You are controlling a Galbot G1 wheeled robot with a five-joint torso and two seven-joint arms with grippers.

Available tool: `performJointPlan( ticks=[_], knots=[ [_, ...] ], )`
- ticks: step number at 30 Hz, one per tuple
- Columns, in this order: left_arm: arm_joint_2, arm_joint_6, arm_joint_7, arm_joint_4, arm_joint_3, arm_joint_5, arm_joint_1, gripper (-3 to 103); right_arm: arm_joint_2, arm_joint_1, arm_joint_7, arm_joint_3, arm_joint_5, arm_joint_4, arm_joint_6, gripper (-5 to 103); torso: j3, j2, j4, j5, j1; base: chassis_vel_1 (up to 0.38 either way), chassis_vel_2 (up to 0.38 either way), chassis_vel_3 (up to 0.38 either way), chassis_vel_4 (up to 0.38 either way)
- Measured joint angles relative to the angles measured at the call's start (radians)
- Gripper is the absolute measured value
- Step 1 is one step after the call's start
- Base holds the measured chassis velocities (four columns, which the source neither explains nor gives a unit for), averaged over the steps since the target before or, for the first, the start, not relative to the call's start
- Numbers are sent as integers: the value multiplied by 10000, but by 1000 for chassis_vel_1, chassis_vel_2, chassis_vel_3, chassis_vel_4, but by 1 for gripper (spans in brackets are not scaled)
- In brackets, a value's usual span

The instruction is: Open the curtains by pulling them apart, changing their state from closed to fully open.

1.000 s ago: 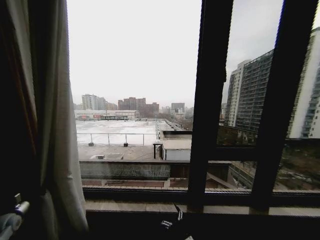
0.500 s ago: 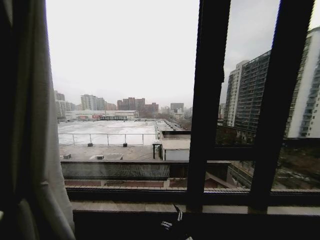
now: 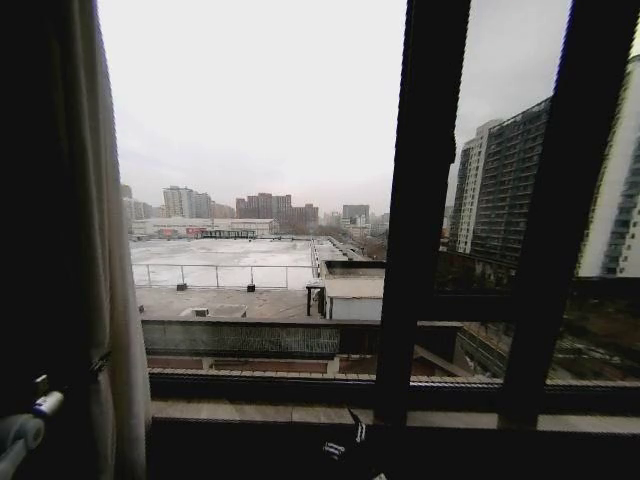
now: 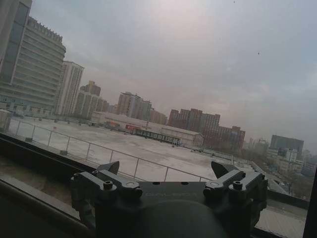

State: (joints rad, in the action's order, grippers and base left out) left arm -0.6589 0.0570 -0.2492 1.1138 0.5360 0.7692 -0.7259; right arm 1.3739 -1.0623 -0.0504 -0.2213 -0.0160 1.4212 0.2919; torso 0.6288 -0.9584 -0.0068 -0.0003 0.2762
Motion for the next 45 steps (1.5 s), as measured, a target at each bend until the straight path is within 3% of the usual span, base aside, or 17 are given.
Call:
performJointPlan(
  ticks=[4, 9, 10, 12, 15, 16, 21, 24, 25, 26, 29, 35, 37, 45],
  knots=[
    [62, 303, 12, 502, -9, 71, -131, 57, 1, 19, 3, 40, 1, 0, -1, 100, 0, 0, 1, 1, 0, 0, 0, 0, 0],
    [124, 564, 316, 1408, 91, 302, -669, 78, 0, 30, 5, 87, -2, 81, -85, 100, -1, -3, 1, 3, -2, 0, 0, 0, 0],
    [124, 564, 316, 1408, 91, 302, -669, 78, 0, 30, 5, 87, -2, 81, -85, 100, -1, -3, 1, 3, -2, 0, 0, 0, 0],
    [120, 684, 540, 1863, 171, 453, -976, 94, 1, 41, 8, 91, 25, 119, -184, 100, -2, -3, 1, 2, -3, 0, 0, 0, 0],
    [95, 843, 894, 2136, 217, 507, -1149, 98, 1, 44, 9, 86, 116, 166, -244, 100, -1, -3, 1, 2, -2, 0, 0, 0, 0],
    [58, 1006, 1242, 2338, 261, 540, -1255, 99, 1, 48, 11, 69, 193, 221, -293, 100, -1, -3, 0, 3, -2, 0, 0, 0, 0],
    [13, 1159, 1619, 2700, 334, 627, -1475, 100, 0, 56, 14, 26, 239, 274, -327, 100, -1, -4, 0, 3, -3, 0, 0, 0, 0],
    [-207, 1467, 2577, 3607, 331, 726, -1848, 100, 1, -36, 49, -133, 302, 446, -342, 100, -1, -5, -2, 4, -3, 0, 0, 0, 0],
    [-207, 1467, 2577, 3607, 331, 726, -1848, 100, 1, -36, 49, -133, 302, 446, -342, 100, -1, -5, -2, 4, -3, 0, 0, 0, 0],
    [-339, 1531, 3042, 3886, 326, 700, -1981, 100, 0, -70, 58, -215, 350, 564, -387, 100, -1, -5, -4, 4, -3, 0, 0, 0, 0],
    [-525, 1573, 3542, 4330, 447, 644, -2301, 100, 0, -73, 63, -357, 387, 739, -511, 100, -1, -4, -3, 4, -2, 0, 0, 0, 0],
    [-906, 1486, 3644, 5013, 1001, 310, -3029, 100, 0, 114, 97, -465, 434, 832, -679, 100, -2, -5, 1, 4, -3, 0, 0, 0, 0],
    [-1461, 1209, 3632, 5686, 1548, -236, -3799, 100, 1, 268, 391, -388, 554, 830, -954, 100, -1, -4, 3, 3, -3, 0, 0, 0, 0],
    [-2113, 744, 3624, 6217, 1592, -920, -4215, 100, 1, 413, 483, -507, 602, 845, -1119, 100, -1, -5, -4, 4, -3, 0, 0, 0, 0]
  ],
)
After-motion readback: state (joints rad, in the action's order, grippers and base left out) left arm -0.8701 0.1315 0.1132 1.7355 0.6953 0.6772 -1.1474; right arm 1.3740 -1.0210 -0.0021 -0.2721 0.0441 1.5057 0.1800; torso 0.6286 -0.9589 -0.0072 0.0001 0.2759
